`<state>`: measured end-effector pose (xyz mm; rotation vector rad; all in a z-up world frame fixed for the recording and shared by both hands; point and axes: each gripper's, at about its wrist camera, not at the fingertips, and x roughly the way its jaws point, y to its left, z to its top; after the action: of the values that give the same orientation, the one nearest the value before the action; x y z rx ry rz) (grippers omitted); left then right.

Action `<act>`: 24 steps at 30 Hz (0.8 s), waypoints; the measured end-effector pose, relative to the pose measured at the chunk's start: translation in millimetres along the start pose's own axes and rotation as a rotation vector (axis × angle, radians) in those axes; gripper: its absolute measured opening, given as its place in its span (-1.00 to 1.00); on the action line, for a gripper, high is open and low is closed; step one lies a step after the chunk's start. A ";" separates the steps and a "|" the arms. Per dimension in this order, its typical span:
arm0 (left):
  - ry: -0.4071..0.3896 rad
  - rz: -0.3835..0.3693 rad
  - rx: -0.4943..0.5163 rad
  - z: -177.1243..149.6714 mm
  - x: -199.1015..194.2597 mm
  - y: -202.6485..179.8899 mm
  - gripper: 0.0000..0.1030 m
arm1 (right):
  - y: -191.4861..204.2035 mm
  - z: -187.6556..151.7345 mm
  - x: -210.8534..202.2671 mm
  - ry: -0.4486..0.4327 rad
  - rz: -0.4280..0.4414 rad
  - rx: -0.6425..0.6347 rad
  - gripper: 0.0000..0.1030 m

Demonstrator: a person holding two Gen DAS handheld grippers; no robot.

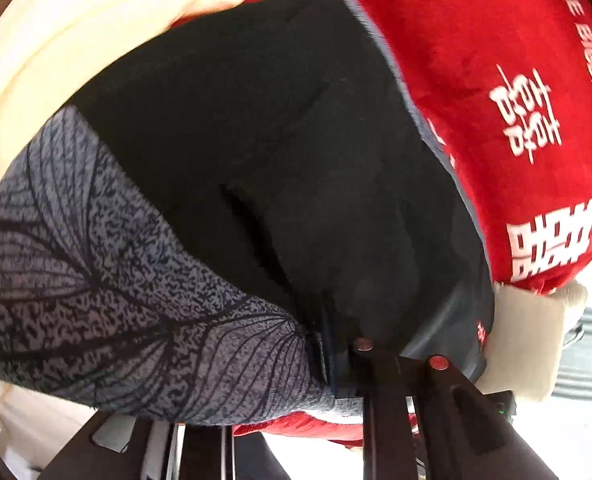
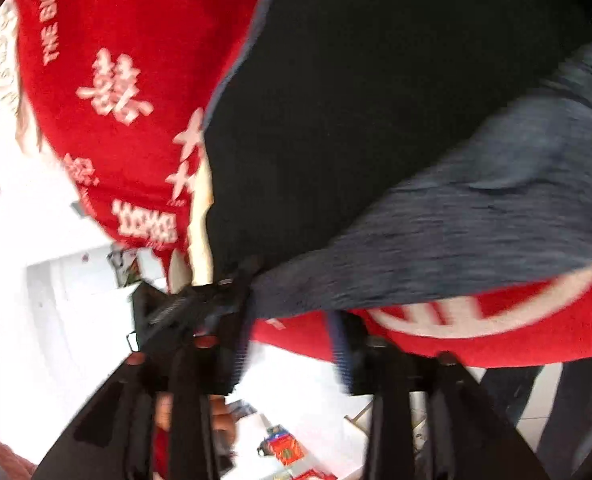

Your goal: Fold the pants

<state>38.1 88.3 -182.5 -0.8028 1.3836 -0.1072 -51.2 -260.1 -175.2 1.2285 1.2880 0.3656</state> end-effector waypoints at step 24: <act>0.016 -0.004 0.185 21.0 -43.8 -56.0 -0.57 | 37.8 43.6 -94.9 -0.225 -0.040 -0.038 -0.88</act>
<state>68.2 78.8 -115.5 -0.6518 1.3651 -0.2415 -29.5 -341.6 -102.9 1.1740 1.1058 0.2149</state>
